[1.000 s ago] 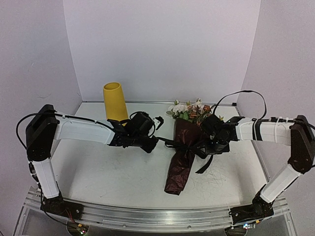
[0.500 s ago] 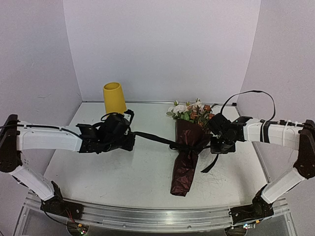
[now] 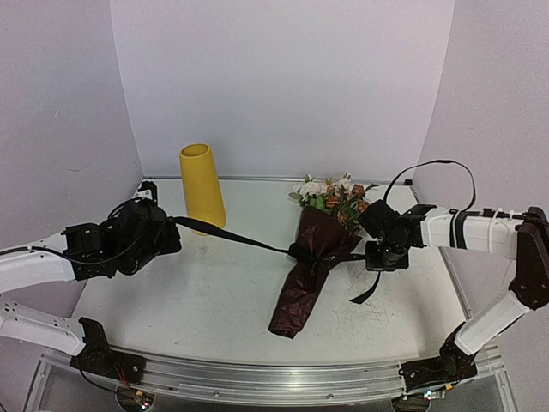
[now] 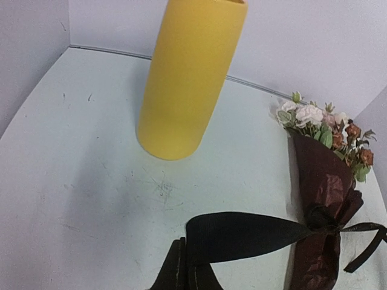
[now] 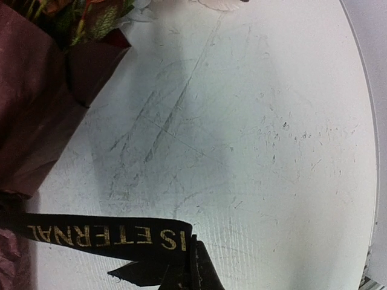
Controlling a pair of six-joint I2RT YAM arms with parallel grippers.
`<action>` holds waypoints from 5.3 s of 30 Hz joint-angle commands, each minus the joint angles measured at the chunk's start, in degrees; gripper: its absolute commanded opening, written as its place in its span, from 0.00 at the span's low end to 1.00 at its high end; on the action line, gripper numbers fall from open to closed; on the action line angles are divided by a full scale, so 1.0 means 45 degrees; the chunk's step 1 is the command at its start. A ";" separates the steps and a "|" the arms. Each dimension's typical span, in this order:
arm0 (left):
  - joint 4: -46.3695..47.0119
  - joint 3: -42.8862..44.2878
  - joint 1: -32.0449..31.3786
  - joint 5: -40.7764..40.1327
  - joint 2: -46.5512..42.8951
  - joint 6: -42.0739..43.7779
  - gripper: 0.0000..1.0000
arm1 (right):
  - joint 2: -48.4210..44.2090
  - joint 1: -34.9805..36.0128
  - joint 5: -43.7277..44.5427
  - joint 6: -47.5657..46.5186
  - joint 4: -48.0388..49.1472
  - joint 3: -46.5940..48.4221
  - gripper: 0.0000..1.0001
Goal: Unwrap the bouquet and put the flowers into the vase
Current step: Untie the ribbon from the wrapping paper.
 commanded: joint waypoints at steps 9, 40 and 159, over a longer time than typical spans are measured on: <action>-0.0652 0.0469 0.0082 -0.1297 0.0268 -0.0535 0.03 | 0.0429 -0.0110 0.0811 -0.0091 -0.0650 0.0390 0.00; -0.0710 0.2353 0.0083 -0.3613 0.0332 -0.0263 0.07 | -0.5984 -0.0814 0.5440 -0.2017 -0.1364 0.1873 0.03; 0.1412 0.8466 0.0123 1.1733 1.4440 0.4017 0.40 | 0.2240 0.0107 -0.7554 -0.4613 0.3301 0.1728 0.05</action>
